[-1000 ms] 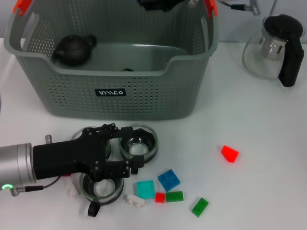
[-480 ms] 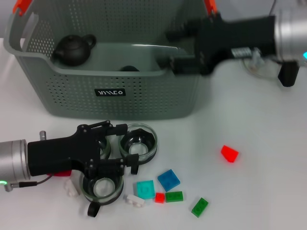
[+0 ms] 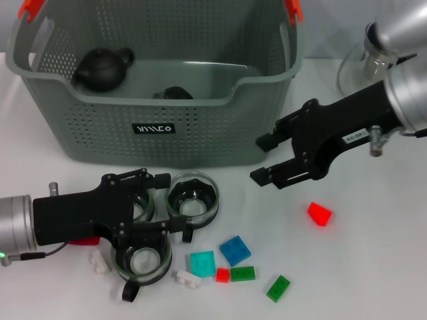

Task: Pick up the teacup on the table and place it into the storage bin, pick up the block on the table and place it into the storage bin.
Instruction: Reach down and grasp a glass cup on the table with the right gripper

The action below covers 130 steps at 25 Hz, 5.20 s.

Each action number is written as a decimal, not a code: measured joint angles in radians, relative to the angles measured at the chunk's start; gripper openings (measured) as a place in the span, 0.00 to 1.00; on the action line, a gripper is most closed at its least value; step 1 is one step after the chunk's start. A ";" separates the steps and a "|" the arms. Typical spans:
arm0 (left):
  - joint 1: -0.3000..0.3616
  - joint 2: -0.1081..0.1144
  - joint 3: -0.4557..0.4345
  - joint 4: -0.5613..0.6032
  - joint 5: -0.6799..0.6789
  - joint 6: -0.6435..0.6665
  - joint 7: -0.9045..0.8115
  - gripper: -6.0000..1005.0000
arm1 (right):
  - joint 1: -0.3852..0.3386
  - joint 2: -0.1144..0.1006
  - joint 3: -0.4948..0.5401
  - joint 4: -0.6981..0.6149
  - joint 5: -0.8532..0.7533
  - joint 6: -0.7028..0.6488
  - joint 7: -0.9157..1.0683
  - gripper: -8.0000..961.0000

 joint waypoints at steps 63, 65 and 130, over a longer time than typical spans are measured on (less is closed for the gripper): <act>0.030 -0.009 -0.079 -0.006 -0.013 -0.012 0.002 0.83 | 0.269 0.018 -0.714 0.300 -0.145 0.481 -0.079 0.65; 0.030 -0.009 -0.080 -0.008 -0.013 -0.012 0.002 0.83 | 0.271 0.019 -0.736 0.314 -0.143 0.507 -0.079 0.65; 0.038 -0.009 -0.084 -0.009 -0.014 -0.027 0.002 0.83 | 0.273 0.027 -0.850 0.401 -0.099 0.662 -0.095 0.45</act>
